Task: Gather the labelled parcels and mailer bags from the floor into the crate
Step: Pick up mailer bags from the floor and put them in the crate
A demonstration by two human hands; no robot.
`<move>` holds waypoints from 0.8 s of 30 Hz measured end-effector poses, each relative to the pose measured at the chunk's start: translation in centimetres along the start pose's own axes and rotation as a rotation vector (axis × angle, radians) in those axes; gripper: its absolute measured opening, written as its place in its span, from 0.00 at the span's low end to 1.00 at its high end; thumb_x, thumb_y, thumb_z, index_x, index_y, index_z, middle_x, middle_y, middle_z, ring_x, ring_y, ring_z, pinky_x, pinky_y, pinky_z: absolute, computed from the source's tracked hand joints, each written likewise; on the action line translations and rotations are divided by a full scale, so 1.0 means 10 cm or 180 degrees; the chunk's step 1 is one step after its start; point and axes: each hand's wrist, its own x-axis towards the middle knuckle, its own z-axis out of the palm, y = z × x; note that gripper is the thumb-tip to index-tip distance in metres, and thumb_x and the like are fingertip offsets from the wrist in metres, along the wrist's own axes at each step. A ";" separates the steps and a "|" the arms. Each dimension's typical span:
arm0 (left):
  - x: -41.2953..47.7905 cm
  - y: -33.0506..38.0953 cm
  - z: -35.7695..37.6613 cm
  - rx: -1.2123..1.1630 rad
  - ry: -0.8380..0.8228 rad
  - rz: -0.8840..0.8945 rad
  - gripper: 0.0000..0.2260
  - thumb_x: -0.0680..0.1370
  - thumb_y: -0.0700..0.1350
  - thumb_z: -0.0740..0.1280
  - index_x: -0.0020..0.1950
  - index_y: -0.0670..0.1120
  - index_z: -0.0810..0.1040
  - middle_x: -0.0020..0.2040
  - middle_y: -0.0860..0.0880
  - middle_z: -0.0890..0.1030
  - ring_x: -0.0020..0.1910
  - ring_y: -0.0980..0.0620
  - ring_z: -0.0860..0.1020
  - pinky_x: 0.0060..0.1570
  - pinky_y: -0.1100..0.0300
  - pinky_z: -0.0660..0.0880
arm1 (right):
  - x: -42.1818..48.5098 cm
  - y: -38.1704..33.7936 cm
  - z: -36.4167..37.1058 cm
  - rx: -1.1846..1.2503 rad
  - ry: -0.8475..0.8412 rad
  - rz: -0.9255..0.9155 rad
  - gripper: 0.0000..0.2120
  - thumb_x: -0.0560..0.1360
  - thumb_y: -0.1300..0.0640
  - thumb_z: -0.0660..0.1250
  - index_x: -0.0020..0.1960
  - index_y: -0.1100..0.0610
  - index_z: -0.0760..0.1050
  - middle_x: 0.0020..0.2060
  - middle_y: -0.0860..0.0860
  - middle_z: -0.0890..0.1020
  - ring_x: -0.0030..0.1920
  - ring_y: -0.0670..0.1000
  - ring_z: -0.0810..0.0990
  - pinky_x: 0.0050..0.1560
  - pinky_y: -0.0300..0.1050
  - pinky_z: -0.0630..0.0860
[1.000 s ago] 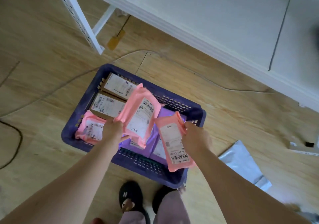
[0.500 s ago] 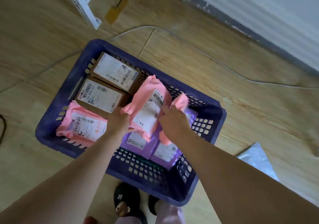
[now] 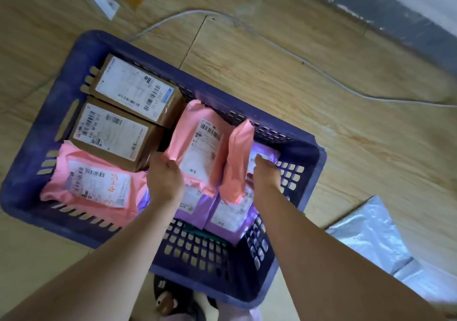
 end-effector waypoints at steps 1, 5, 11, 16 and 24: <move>0.03 -0.03 0.00 0.0135 -0.0060 0.0116 0.10 0.80 0.35 0.53 0.59 0.35 0.67 0.47 0.39 0.74 0.50 0.37 0.78 0.46 0.45 0.76 | -0.02 0.03 0.01 0.0153 -0.0185 0.0171 0.20 0.77 0.53 0.63 0.69 0.55 0.69 0.39 0.49 0.76 0.42 0.52 0.78 0.49 0.49 0.79; 0.13 -0.09 0.15 0.1534 -0.0353 0.1027 0.30 0.74 0.37 0.65 0.74 0.41 0.58 0.70 0.37 0.64 0.68 0.36 0.66 0.63 0.43 0.66 | -0.01 0.10 0.15 -0.0492 -0.0677 0.0029 0.43 0.69 0.46 0.73 0.76 0.52 0.55 0.67 0.53 0.72 0.65 0.57 0.73 0.66 0.55 0.70; 0.36 -0.20 0.17 0.3476 -0.0283 0.3049 0.30 0.70 0.38 0.69 0.72 0.48 0.68 0.75 0.43 0.63 0.73 0.42 0.62 0.65 0.40 0.63 | 0.12 0.05 0.41 -0.0450 -0.0650 0.0111 0.57 0.64 0.43 0.77 0.78 0.53 0.42 0.73 0.57 0.63 0.73 0.60 0.63 0.70 0.56 0.63; 0.40 -0.14 0.09 0.4368 -0.0943 0.2966 0.27 0.78 0.44 0.60 0.76 0.50 0.56 0.78 0.46 0.53 0.77 0.44 0.52 0.72 0.42 0.51 | 0.01 0.04 0.49 -0.0767 0.0035 -0.0145 0.43 0.67 0.51 0.71 0.74 0.52 0.49 0.62 0.58 0.73 0.60 0.60 0.75 0.54 0.52 0.72; 0.27 -0.37 0.24 0.3654 -0.1766 0.2921 0.27 0.74 0.37 0.67 0.72 0.51 0.65 0.74 0.48 0.60 0.64 0.47 0.72 0.51 0.56 0.79 | 0.03 0.32 0.06 -0.2002 0.0767 -0.1025 0.43 0.75 0.56 0.68 0.77 0.45 0.42 0.77 0.54 0.49 0.74 0.59 0.58 0.60 0.54 0.75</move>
